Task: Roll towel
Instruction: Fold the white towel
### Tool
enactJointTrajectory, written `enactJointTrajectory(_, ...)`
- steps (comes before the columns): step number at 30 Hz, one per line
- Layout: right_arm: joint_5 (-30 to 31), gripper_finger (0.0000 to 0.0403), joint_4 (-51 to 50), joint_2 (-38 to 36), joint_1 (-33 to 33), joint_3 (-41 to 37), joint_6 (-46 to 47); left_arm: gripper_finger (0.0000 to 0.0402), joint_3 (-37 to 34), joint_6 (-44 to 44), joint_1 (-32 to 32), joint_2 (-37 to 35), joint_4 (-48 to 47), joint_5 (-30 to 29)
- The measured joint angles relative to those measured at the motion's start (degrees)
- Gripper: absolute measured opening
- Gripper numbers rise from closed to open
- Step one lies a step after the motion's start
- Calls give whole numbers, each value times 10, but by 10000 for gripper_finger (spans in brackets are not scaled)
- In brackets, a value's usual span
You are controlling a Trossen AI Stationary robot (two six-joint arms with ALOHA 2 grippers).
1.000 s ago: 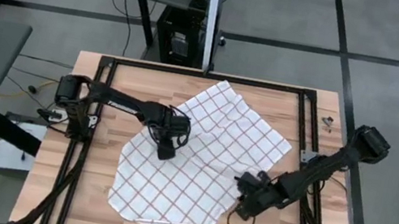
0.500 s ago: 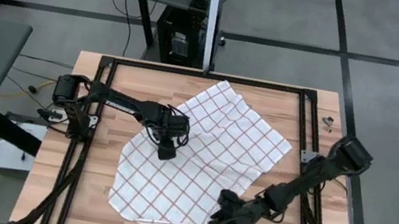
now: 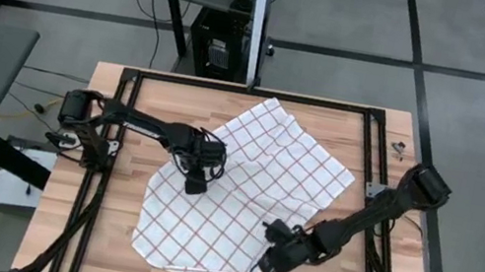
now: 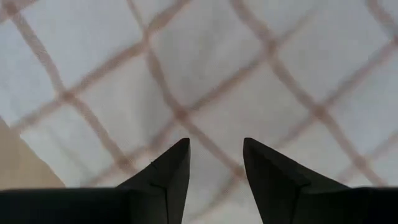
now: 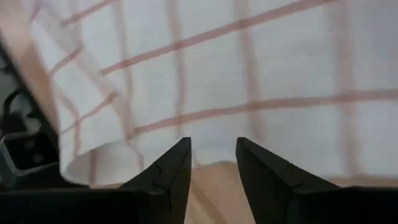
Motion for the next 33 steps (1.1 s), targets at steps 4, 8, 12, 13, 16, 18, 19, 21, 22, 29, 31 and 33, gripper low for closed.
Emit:
enactJointTrajectory(4, 3, 123, -96, -29, -56, 0, 16, 134, -4, -51, -19, -28, -38, 6)
enactJointTrajectory(8, -4, 123, -161, -28, -138, 0, -64, 134, -33, -116, -49, -32, -23, 47)
enactJointTrajectory(12, -34, 123, -146, -12, -226, 0, -200, 134, -82, -178, -88, -25, 53, 60)
enactJointTrajectory(13, -44, 123, -140, -6, -247, 0, -229, 134, -95, -202, -98, -25, 73, 60)
enactJointTrajectory(16, -73, 123, -130, 16, -305, 0, -310, 134, -119, -279, -123, -29, 116, 59)
enactJointTrajectory(18, -96, 123, -122, 41, -337, 0, -364, 134, -124, -327, -141, -30, 126, 53)
enactJointTrajectory(19, -109, 123, -119, 55, -351, 0, -391, 134, -124, -350, -152, -30, 128, 52)
enactJointTrajectory(21, -134, 123, -110, 79, -378, 2, -442, 134, -125, -392, -174, -29, 144, 48)
enactJointTrajectory(22, -141, 123, -103, 89, -389, 3, -466, 134, -125, -414, -185, -29, 154, 43)
enactJointTrajectory(29, -159, 123, -42, 106, -470, 11, -588, 134, -126, -562, -232, -9, 243, 15)
enactJointTrajectory(31, -159, 123, -31, 108, -494, 23, -623, 134, -125, -593, -239, 7, 286, 15)
enactJointTrajectory(33, -171, 123, -6, 111, -518, 34, -650, 134, -125, -612, -243, 24, 336, 17)
